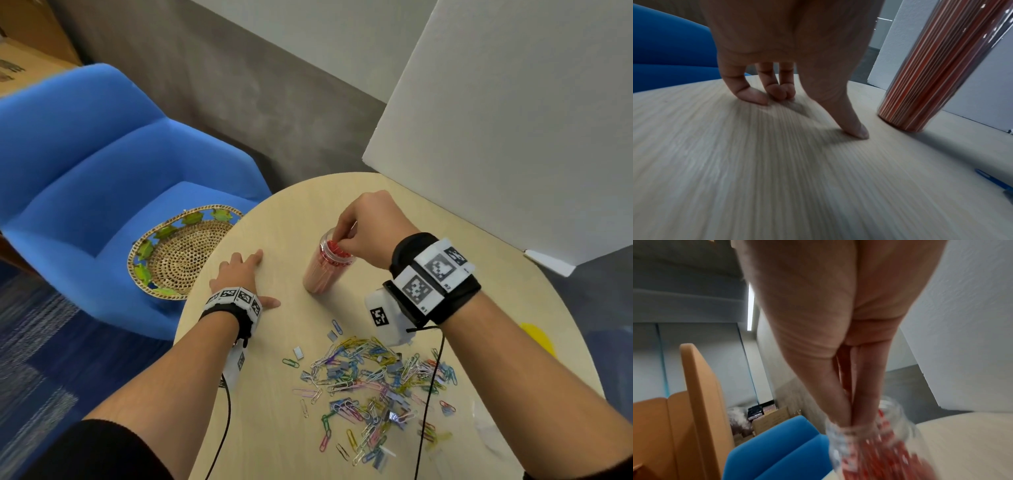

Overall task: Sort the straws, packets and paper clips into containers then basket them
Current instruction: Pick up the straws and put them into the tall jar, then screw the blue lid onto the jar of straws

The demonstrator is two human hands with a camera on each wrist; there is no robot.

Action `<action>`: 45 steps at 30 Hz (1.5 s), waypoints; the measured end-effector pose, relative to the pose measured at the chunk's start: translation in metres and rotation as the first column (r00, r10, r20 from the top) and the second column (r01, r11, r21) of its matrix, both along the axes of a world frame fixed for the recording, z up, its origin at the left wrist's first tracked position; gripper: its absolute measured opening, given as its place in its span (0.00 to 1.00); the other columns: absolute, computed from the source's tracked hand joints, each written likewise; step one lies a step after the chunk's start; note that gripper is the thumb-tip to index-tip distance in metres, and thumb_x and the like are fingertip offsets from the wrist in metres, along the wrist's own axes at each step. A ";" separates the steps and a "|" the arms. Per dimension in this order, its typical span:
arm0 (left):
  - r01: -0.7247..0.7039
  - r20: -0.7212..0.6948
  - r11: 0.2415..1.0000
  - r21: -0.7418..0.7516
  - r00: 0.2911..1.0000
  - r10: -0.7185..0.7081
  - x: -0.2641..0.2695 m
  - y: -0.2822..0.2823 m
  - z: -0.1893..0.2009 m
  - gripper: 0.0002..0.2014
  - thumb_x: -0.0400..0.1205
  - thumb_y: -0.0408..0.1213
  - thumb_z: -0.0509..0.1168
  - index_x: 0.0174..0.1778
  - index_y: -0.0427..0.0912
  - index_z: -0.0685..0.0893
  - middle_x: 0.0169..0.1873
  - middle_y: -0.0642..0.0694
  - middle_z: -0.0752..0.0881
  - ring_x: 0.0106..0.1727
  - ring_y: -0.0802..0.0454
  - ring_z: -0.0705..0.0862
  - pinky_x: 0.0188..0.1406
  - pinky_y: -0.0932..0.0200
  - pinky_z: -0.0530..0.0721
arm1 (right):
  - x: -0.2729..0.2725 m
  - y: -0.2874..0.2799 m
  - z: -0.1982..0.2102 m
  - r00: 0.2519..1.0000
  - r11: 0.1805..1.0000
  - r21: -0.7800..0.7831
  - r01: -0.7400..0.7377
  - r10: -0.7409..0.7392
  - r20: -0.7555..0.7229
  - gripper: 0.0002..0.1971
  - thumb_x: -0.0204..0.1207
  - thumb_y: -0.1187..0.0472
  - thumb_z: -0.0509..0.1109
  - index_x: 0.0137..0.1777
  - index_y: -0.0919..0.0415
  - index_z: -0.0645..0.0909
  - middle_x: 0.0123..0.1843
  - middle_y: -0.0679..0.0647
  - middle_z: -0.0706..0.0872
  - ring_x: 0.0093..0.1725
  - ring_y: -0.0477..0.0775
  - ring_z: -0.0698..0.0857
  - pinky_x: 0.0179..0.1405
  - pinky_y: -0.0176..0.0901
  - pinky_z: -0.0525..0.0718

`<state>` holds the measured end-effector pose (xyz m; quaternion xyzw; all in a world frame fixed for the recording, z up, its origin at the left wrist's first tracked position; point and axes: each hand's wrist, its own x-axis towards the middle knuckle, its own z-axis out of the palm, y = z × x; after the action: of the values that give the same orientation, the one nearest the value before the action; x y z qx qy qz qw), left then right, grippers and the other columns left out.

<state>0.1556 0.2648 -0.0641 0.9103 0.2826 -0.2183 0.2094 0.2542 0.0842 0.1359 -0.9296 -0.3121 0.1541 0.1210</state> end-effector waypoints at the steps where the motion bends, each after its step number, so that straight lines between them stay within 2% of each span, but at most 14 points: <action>1: -0.001 0.004 1.000 0.005 1.000 0.001 0.000 0.000 0.000 0.59 0.57 0.63 0.82 0.81 0.64 0.56 0.70 0.46 0.69 0.73 0.41 0.69 0.62 0.37 0.78 | -0.003 0.003 -0.004 1.000 0.999 -0.033 -0.016 0.016 -0.006 0.08 0.72 0.67 0.74 0.45 0.56 0.93 0.48 0.51 0.91 0.50 0.50 0.87 0.50 0.37 0.86; 4: 0.004 0.005 1.000 0.016 1.000 -0.004 0.000 0.000 0.002 0.58 0.56 0.63 0.82 0.80 0.62 0.57 0.67 0.44 0.70 0.71 0.39 0.70 0.62 0.37 0.79 | -0.009 0.009 -0.017 0.999 0.997 -0.074 -0.035 0.035 -0.008 0.09 0.73 0.67 0.73 0.47 0.57 0.93 0.50 0.52 0.92 0.54 0.53 0.87 0.58 0.43 0.86; 9: 0.018 0.016 0.995 -0.094 1.000 -0.017 0.017 -0.011 0.021 0.65 0.52 0.57 0.86 0.83 0.54 0.57 0.71 0.39 0.67 0.74 0.33 0.68 0.71 0.36 0.74 | -0.009 -0.012 0.003 0.992 0.978 0.174 0.112 -0.098 -0.084 0.07 0.74 0.65 0.74 0.47 0.56 0.92 0.42 0.47 0.90 0.46 0.46 0.88 0.54 0.39 0.87; 13: 0.104 0.453 0.937 -0.335 0.890 0.063 0.037 -0.043 0.039 0.71 0.46 0.52 0.89 0.84 0.53 0.55 0.71 0.40 0.68 0.72 0.43 0.72 0.75 0.47 0.72 | -0.019 -0.051 0.049 0.954 0.865 0.418 0.278 -0.197 -0.228 0.03 0.75 0.64 0.75 0.46 0.57 0.90 0.39 0.50 0.91 0.41 0.48 0.92 0.49 0.40 0.90; 16: 0.168 0.547 0.855 -0.491 0.823 0.153 0.048 -0.066 0.050 0.56 0.51 0.50 0.89 0.75 0.51 0.71 0.68 0.44 0.75 0.68 0.50 0.76 0.71 0.56 0.74 | -0.034 -0.095 0.071 0.883 0.760 0.486 0.431 -0.246 -0.400 0.02 0.77 0.65 0.75 0.47 0.62 0.89 0.40 0.55 0.91 0.42 0.54 0.92 0.47 0.46 0.91; 18: 0.175 0.518 0.808 -0.562 0.836 0.179 0.049 -0.080 0.057 0.45 0.55 0.48 0.88 0.68 0.45 0.79 0.60 0.47 0.83 0.62 0.52 0.82 0.65 0.57 0.80 | -0.050 -0.132 0.069 0.828 0.755 0.414 0.509 -0.299 -0.474 0.04 0.78 0.63 0.75 0.49 0.63 0.89 0.41 0.57 0.91 0.44 0.56 0.92 0.46 0.49 0.92; 21: 0.201 0.533 0.786 -0.585 0.826 0.186 0.040 -0.101 0.068 0.41 0.61 0.39 0.86 0.70 0.39 0.78 0.57 0.49 0.85 0.58 0.54 0.82 0.59 0.65 0.78 | -0.084 -0.196 0.041 0.741 0.795 0.162 0.585 -0.442 -0.506 0.07 0.76 0.59 0.77 0.51 0.60 0.89 0.45 0.57 0.91 0.48 0.59 0.91 0.46 0.51 0.92; 23: 0.252 0.575 0.778 -0.575 0.801 0.166 0.029 -0.112 0.078 0.40 0.62 0.37 0.85 0.70 0.39 0.77 0.58 0.47 0.85 0.60 0.52 0.83 0.61 0.65 0.79 | -0.115 -0.234 0.006 0.695 0.813 -0.028 0.582 -0.515 -0.502 0.09 0.74 0.57 0.80 0.51 0.58 0.88 0.45 0.54 0.90 0.45 0.56 0.90 0.43 0.50 0.92; 25: 0.313 0.613 0.774 -0.550 0.781 0.120 0.014 -0.125 0.092 0.38 0.61 0.39 0.86 0.66 0.45 0.79 0.54 0.53 0.86 0.54 0.61 0.85 0.56 0.69 0.82 | -0.145 -0.265 -0.032 0.662 0.812 -0.195 0.550 -0.566 -0.491 0.12 0.71 0.56 0.81 0.53 0.56 0.87 0.47 0.53 0.88 0.43 0.53 0.88 0.40 0.49 0.92; 28: 0.423 0.673 0.742 -0.521 0.738 0.052 -0.013 -0.155 0.120 0.32 0.62 0.41 0.85 0.60 0.50 0.79 0.47 0.63 0.83 0.44 0.77 0.83 0.42 0.80 0.78 | -0.183 -0.302 -0.080 0.689 0.769 -0.468 0.436 -0.619 -0.376 0.25 0.69 0.49 0.82 0.64 0.55 0.82 0.58 0.55 0.85 0.54 0.57 0.86 0.48 0.46 0.87; 32: 0.529 0.702 0.651 -0.544 0.712 0.007 -0.047 -0.202 0.147 0.33 0.62 0.42 0.86 0.62 0.46 0.82 0.52 0.56 0.88 0.54 0.66 0.86 0.53 0.68 0.85 | -0.228 -0.335 -0.130 0.734 0.689 -0.629 0.361 -0.626 -0.264 0.41 0.63 0.39 0.82 0.70 0.58 0.70 0.67 0.60 0.75 0.61 0.63 0.82 0.56 0.48 0.82; 36: 0.543 0.682 0.606 -0.580 0.732 -0.003 -0.074 -0.242 0.146 0.33 0.61 0.42 0.86 0.62 0.46 0.84 0.51 0.51 0.90 0.54 0.56 0.88 0.56 0.54 0.88 | -0.253 -0.343 -0.154 0.721 0.703 -0.544 0.459 -0.652 -0.234 0.37 0.69 0.49 0.80 0.71 0.58 0.65 0.66 0.61 0.69 0.57 0.66 0.83 0.44 0.47 0.79; 40: 0.530 0.654 0.608 -0.592 0.757 -0.023 -0.098 -0.270 0.139 0.30 0.61 0.42 0.86 0.58 0.50 0.84 0.49 0.52 0.90 0.52 0.56 0.89 0.55 0.50 0.89 | -0.245 -0.352 -0.141 0.712 0.752 -0.403 0.522 -0.644 -0.280 0.29 0.72 0.49 0.77 0.67 0.56 0.69 0.64 0.60 0.73 0.54 0.64 0.82 0.46 0.46 0.78; 45: 0.549 0.650 0.628 -0.551 0.755 -0.089 -0.114 -0.287 0.141 0.31 0.59 0.48 0.86 0.58 0.53 0.84 0.49 0.56 0.90 0.51 0.63 0.88 0.55 0.57 0.88 | -0.215 -0.358 -0.048 0.734 0.732 0.157 0.662 -0.593 -0.330 0.27 0.66 0.50 0.83 0.63 0.50 0.77 0.56 0.52 0.83 0.49 0.53 0.85 0.45 0.43 0.83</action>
<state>0.0421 -0.0220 0.0765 0.8122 -0.0762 -0.0657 0.5747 0.0389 -0.2735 0.0884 -0.9270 0.0243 0.1801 0.3281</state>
